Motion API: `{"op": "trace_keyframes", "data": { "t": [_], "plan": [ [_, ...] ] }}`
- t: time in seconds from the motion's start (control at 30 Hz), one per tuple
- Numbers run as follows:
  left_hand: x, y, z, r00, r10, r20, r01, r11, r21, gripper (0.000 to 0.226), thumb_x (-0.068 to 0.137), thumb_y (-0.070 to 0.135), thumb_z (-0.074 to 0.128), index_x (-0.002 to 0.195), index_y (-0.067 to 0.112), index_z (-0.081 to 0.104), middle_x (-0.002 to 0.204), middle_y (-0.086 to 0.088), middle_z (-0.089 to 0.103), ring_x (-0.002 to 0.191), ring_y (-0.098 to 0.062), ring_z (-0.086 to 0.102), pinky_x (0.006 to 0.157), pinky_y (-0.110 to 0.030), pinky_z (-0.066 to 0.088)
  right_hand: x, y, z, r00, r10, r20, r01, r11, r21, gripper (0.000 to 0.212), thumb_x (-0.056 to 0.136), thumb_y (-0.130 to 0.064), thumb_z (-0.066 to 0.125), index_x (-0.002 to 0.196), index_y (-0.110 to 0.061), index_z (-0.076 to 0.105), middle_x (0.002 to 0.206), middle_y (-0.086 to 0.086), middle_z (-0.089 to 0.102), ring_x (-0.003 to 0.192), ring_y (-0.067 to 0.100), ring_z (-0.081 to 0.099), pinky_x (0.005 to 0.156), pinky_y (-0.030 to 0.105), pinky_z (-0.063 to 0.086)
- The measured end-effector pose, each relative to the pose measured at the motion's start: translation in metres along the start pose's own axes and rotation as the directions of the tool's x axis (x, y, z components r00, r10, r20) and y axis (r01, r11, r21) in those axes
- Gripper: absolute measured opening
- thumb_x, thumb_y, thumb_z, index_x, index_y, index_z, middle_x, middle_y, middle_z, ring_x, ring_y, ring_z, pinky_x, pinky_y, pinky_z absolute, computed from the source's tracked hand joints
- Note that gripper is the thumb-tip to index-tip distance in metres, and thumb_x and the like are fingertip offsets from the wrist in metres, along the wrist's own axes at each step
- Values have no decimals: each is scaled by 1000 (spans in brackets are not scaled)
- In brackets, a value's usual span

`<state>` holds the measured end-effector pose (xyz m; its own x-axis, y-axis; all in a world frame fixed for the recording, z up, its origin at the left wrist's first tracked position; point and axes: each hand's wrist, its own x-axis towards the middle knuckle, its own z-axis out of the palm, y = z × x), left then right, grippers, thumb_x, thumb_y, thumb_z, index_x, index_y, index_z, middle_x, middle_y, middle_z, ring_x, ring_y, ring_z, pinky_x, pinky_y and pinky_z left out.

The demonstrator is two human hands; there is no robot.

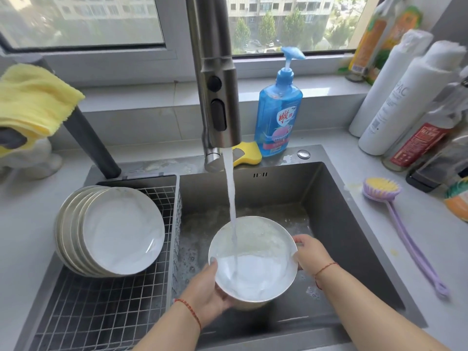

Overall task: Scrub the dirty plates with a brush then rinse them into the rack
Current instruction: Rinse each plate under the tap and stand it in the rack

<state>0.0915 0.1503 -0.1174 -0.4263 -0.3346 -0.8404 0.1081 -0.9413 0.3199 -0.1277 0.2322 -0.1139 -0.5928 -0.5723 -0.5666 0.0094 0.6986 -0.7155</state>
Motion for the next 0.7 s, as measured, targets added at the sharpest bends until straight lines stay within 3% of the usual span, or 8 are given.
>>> {"op": "trace_keyframes", "data": {
  "t": [0.1, 0.2, 0.3, 0.33, 0.4, 0.5, 0.6, 0.7],
  "plan": [
    [-3, 0, -3, 997, 80, 18, -79, 997, -23, 32, 106, 31, 40, 132, 19, 53, 124, -19, 65, 112, -43, 61, 79, -59, 57, -9, -8, -3, 998, -68, 14, 68, 997, -39, 37, 80, 8, 47, 107, -14, 58, 101, 4, 66, 89, 25, 65, 72, 42, 59],
    [-7, -2, -3, 985, 168, 28, -169, 985, 20, 29, 106, 31, 39, 131, 26, 53, 125, -14, 64, 111, -39, 63, 82, -57, 57, -22, -11, -4, 972, -231, 48, 235, 929, -285, 35, 82, -6, 50, 111, -26, 55, 105, -8, 64, 95, 16, 61, 77, 30, 53],
    [-7, -3, -3, 973, 231, 15, -231, 972, 43, 28, 106, 30, 40, 131, 29, 52, 128, -12, 63, 113, -38, 62, 79, -54, 58, -35, -2, 3, 863, -495, 105, 416, 577, -703, 39, 86, -33, 53, 123, -24, 56, 125, -9, 54, 121, 18, 49, 108, 30, 32],
    [-8, -2, -3, 969, 249, 2, -249, 968, 45, 28, 106, 29, 40, 132, 28, 51, 128, -13, 63, 113, -39, 62, 79, -54, 58, -39, 3, 8, 801, -583, 135, 444, 427, -788, 44, 87, -46, 46, 119, -20, 61, 125, -7, 56, 124, 20, 50, 113, 31, 21],
    [-8, 0, -3, 959, 281, -16, -280, 958, 53, 30, 106, 30, 41, 135, 26, 48, 129, -14, 61, 112, -40, 62, 76, -53, 59, -55, 1, 16, 778, -573, 258, 500, 315, -807, 78, 89, -69, 15, 116, -17, 67, 127, -6, 59, 130, 20, 47, 117, 35, 0],
    [-9, 1, -2, 944, 329, -16, -327, 943, 66, 31, 105, 34, 41, 134, 25, 48, 127, -14, 64, 111, -39, 64, 74, -52, 60, -81, -6, 28, 788, -350, 507, 616, 418, -668, 123, 58, -79, -26, 139, -23, 46, 150, -10, 37, 144, 8, 20, 117, 37, -12],
    [-12, 1, -1, 938, 346, 4, -345, 934, 93, 34, 104, 40, 39, 133, 26, 49, 120, -14, 69, 102, -36, 70, 69, -45, 60, -100, -19, 50, 716, -314, 624, 684, 494, -537, 88, 82, -70, -5, 147, -27, 34, 156, -13, 25, 144, 0, 12, 118, 29, -8],
    [-14, -1, -3, 941, 338, 31, -338, 928, 156, 40, 102, 47, 39, 136, 29, 48, 123, -12, 68, 100, -32, 72, 67, -42, 60, -90, -30, 72, 700, -262, 664, 640, 643, -421, 48, 104, -39, 16, 151, -29, 24, 158, -16, 15, 143, -6, 3, 118, 27, -6]
  ]
}}
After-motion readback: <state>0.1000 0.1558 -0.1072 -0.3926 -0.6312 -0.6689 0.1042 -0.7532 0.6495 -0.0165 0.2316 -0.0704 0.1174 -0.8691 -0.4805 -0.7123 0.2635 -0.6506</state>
